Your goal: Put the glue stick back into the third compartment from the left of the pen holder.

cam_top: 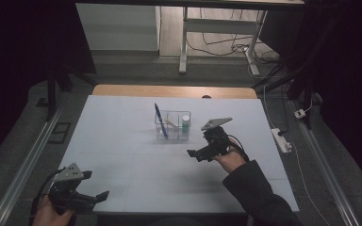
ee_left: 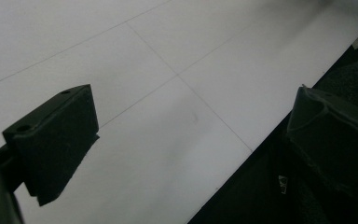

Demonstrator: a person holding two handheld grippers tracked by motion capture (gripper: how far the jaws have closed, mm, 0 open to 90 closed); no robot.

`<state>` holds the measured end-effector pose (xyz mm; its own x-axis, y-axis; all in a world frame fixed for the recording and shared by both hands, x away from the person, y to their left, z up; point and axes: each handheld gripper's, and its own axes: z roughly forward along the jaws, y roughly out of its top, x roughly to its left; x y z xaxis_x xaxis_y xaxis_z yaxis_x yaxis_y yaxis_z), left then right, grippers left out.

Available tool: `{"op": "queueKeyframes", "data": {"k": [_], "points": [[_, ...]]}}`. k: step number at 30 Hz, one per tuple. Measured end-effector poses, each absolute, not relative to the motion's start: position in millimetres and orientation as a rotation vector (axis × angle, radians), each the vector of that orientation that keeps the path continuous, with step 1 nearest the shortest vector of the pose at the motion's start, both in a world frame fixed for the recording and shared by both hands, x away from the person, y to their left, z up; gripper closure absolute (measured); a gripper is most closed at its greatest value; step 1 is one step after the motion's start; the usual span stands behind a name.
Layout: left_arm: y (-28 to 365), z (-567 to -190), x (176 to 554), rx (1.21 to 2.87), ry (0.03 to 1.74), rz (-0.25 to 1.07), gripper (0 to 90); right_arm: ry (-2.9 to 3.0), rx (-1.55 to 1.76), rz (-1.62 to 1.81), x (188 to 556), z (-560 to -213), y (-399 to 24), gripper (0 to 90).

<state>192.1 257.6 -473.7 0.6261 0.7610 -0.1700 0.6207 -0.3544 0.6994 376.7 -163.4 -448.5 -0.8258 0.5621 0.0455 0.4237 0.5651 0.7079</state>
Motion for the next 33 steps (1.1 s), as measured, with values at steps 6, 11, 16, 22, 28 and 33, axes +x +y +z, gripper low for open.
{"op": "queueKeyframes", "data": {"k": [6, 11, 16, 22, 28, 33], "points": [[258, -474, 192, 2.089, 1.081, 0.236, 2.2, 2.603, 0.849, 1.106, 358, -448, -179, 0.0], [257, -474, 192, 2.090, 1.081, 0.237, 2.2, 2.577, 0.869, 1.108, 342, -448, -195, 0.0], [257, -474, 192, 2.094, 1.079, 0.239, 2.2, 2.552, 0.895, 1.107, 329, -448, -210, 0.0], [257, -474, 192, 2.092, 1.079, 0.239, 2.2, 2.535, 0.935, 1.076, 314, -450, -229, 0.0], [257, -474, 192, 2.092, 1.078, 0.239, 2.2, 2.487, 1.004, 1.091, 298, -449, -252, 0.0], [257, -474, 192, 2.093, 1.078, 0.239, 2.2, 2.437, 1.058, 1.095, 283, -447, -270, 0.0]]}}
